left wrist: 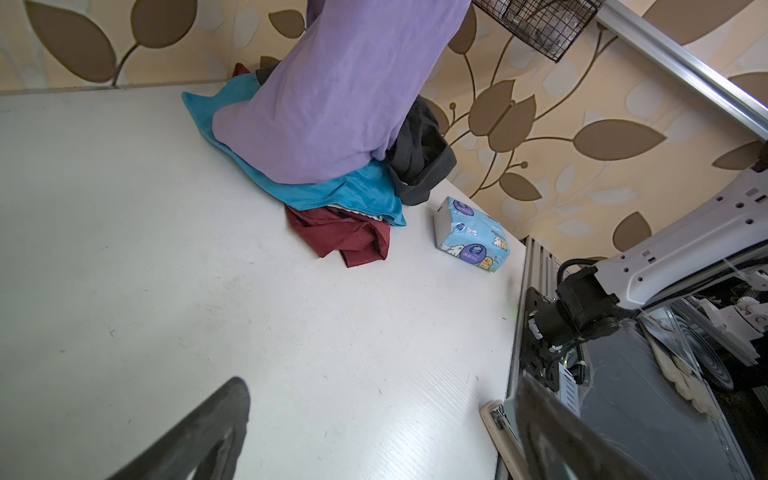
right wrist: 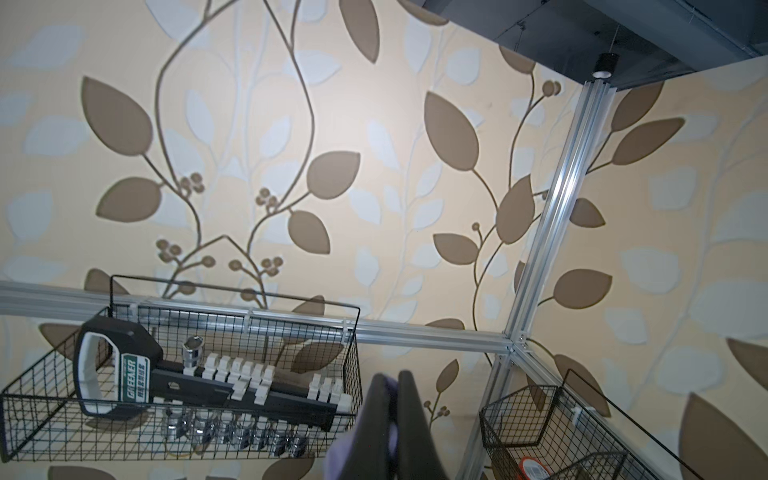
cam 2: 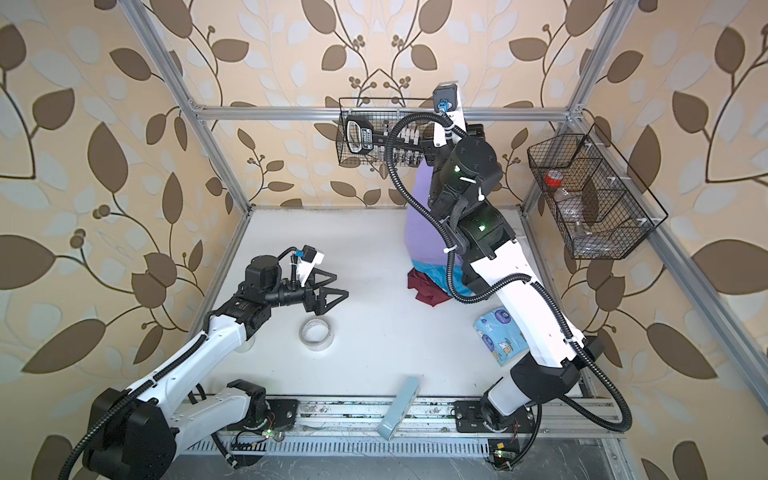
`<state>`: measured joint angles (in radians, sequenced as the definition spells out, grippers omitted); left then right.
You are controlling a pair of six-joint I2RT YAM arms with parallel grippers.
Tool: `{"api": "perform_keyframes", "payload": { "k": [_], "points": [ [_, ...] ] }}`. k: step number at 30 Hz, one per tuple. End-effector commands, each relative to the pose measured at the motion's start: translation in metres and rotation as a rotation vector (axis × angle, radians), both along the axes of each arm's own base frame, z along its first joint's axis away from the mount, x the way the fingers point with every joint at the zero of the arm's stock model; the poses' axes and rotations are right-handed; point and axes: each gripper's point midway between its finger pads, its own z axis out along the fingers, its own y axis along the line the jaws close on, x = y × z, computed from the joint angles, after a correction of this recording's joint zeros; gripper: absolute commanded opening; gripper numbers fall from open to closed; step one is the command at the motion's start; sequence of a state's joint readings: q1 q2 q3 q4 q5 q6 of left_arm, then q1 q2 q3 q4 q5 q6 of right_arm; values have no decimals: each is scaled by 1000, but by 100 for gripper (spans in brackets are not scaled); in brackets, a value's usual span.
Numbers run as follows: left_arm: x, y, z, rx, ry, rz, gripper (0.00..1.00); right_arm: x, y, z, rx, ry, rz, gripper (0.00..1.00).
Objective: Pick out a specific cloth from the pile
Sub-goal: 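Lift the lavender shirt high out of the pile with the right gripper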
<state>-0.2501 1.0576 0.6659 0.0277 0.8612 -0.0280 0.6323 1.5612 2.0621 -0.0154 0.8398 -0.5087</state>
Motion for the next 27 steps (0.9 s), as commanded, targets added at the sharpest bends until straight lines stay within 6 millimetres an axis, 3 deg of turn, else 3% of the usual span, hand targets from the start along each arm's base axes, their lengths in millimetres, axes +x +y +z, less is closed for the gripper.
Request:
{"api": "perform_keyframes", "payload": {
  "k": [1,6,13,27],
  "points": [
    [-5,-3,11,-13,-55,-32,99,-18,9,39,34,-126,83,0],
    [-6,-3,10,-13,-54,-32,99,-38,29,70,2,-210,151,0],
    [-6,-3,11,-13,-56,-33,99,-66,53,95,-30,-313,239,0],
    [-8,-3,11,-13,-65,-32,99,-121,89,145,133,-569,668,0]
  ]
}}
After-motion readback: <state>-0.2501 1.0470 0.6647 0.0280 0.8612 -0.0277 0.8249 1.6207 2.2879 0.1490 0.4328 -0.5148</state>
